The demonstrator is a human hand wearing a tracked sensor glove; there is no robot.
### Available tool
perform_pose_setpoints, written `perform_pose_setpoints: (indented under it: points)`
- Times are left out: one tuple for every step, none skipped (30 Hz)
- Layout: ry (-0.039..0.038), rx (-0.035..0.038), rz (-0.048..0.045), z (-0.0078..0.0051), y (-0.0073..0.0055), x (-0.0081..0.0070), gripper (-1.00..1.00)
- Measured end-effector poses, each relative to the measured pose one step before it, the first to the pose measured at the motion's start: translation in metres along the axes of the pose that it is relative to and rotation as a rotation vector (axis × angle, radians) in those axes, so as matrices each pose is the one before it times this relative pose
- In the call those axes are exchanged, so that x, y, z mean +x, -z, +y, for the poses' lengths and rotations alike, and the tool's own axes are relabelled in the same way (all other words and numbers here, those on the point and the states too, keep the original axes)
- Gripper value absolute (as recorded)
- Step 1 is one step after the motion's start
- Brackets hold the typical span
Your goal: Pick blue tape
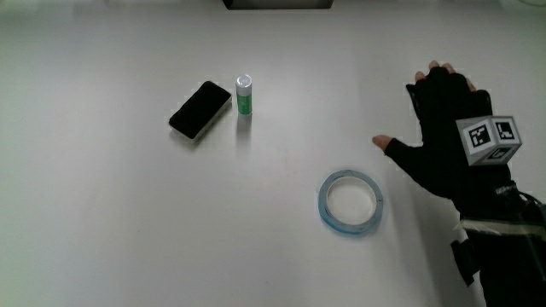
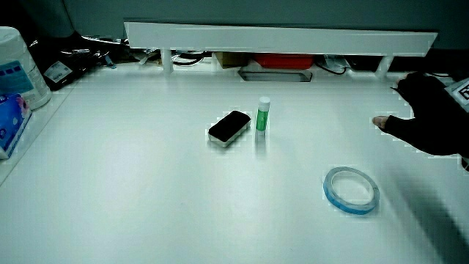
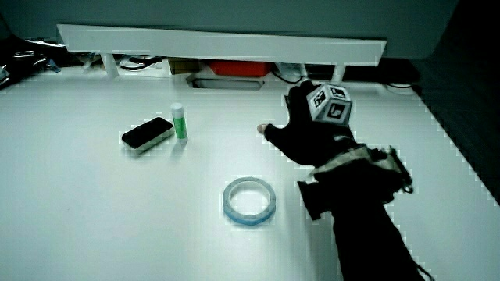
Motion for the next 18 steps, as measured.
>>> perform_pose_setpoints:
  points:
    - [-0.01276,-0.00308,0.00787,-0.00335,0.00224,-0.00254,0.0]
    - [-0.01276,-0.00308,0.00787,-0.00331,0.00227,-0.00257,0.0]
    - [-0.01276,-0.00308,0.00787,-0.00327,0.0023,-0.00259,0.0]
    - [-0.01276,-0.00308,0.00787,-0.00323,0.00233,-0.00261,0.0]
    - [-0.00469,-0.00787,0.00169,-0.00246,0.00288,-0.00121,0.0]
    - [-0.00469,-0.00787,0.00169,-0.00243,0.0029,-0.00122,0.0]
    - [-0.00963,-0.00855,0.0012,-0.00208,0.00262,-0.00169,0.0]
    - [-0.00963,-0.00855,0.0012,-0.00205,0.00264,-0.0017,0.0]
    - [-0.00415,-0.01258,0.00283,-0.00169,0.0036,-0.00103,0.0]
    - [-0.00415,-0.01258,0.00283,-0.00164,0.00363,-0.00103,0.0]
    - [-0.00424,-0.00285,-0.0048,-0.00145,0.00398,-0.00037,0.0]
    - [-0.00424,-0.00285,-0.0048,-0.00144,0.00398,-0.00039,0.0]
    - [-0.00204,-0.00957,0.0019,-0.00129,0.00413,-0.00075,0.0]
    - [-0.00204,-0.00957,0.0019,-0.00125,0.00415,-0.00074,0.0]
    - [-0.00204,-0.00957,0.0019,-0.00121,0.00416,-0.00074,0.0]
    - [-0.00204,-0.00957,0.0019,-0.00117,0.00417,-0.00073,0.0]
    - [-0.00204,-0.00957,0.0019,-0.00113,0.00419,-0.00073,0.0]
    - [-0.00204,-0.00957,0.0019,-0.00108,0.0042,-0.00072,0.0]
